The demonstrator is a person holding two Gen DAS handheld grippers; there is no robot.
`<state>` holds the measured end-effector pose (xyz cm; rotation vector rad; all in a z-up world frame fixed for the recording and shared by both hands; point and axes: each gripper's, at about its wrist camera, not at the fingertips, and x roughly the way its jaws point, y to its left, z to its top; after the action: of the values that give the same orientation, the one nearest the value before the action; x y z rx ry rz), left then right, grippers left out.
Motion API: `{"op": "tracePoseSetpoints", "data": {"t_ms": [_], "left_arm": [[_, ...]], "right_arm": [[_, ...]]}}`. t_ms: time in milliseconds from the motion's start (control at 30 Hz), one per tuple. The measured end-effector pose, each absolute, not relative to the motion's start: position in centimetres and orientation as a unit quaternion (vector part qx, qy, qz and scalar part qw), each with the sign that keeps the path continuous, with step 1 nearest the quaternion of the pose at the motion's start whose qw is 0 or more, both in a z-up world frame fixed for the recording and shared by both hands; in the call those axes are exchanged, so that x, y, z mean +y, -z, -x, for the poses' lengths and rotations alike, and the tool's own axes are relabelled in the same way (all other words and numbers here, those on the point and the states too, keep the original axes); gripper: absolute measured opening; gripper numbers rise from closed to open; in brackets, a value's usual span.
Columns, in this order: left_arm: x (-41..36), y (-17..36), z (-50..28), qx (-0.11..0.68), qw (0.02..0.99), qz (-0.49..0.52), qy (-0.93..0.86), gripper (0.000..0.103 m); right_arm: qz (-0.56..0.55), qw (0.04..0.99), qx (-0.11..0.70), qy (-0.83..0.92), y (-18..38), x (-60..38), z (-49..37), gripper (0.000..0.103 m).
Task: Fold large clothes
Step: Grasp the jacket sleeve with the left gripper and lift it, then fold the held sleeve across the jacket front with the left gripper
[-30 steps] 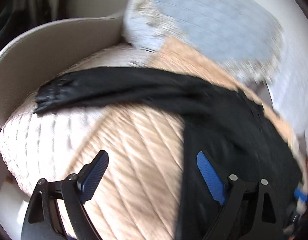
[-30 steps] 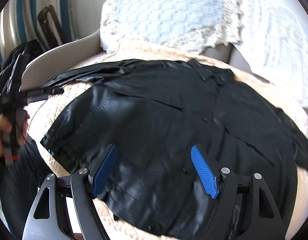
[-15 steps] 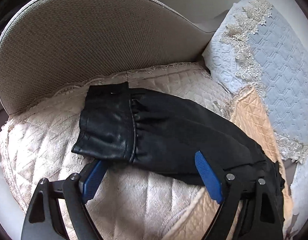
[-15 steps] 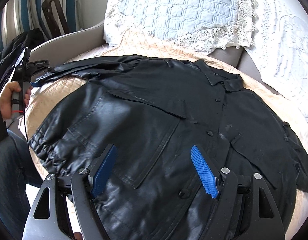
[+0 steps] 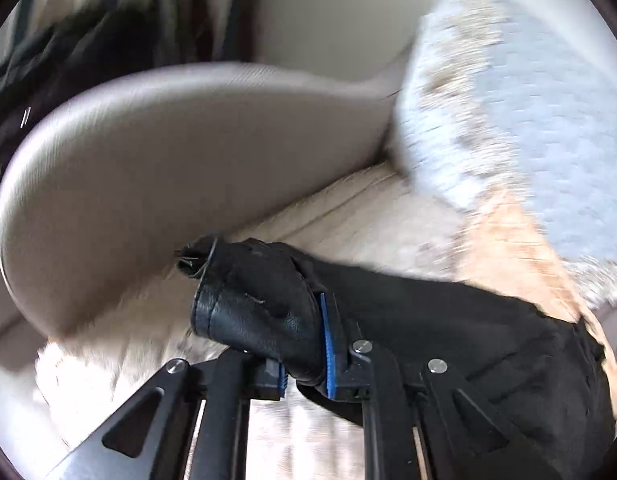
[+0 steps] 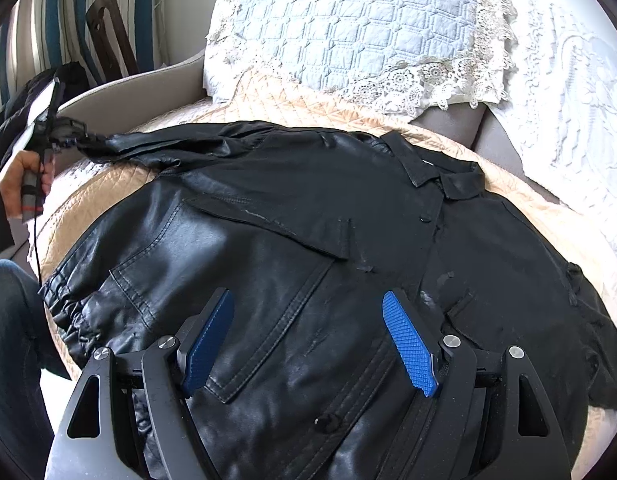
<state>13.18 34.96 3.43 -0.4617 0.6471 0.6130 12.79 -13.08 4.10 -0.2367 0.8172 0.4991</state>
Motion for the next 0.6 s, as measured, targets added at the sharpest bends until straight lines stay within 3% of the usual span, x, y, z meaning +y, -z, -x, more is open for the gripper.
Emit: {"op": "tracePoseSetpoints", "data": {"t_ms": [333, 467, 600], "left_arm": [[17.3, -15.2, -18.0, 0.231, 0.965, 0.064, -0.108, 0.012], [8.9, -15.1, -21.7, 0.241, 0.969, 0.050, -0.015, 0.012], [1.5, -11.1, -25.7, 0.299, 0.950, 0.067, 0.056, 0.013]], "right_arm": [[0.065, 0.889, 0.394, -0.225, -3.5, -16.3, -13.1, 0.077], [0.035, 0.891, 0.396, -0.217, -3.6, -18.5, -13.2, 0.077], [0.010, 0.893, 0.403, -0.200, -3.3, -20.9, -13.2, 0.077]]}}
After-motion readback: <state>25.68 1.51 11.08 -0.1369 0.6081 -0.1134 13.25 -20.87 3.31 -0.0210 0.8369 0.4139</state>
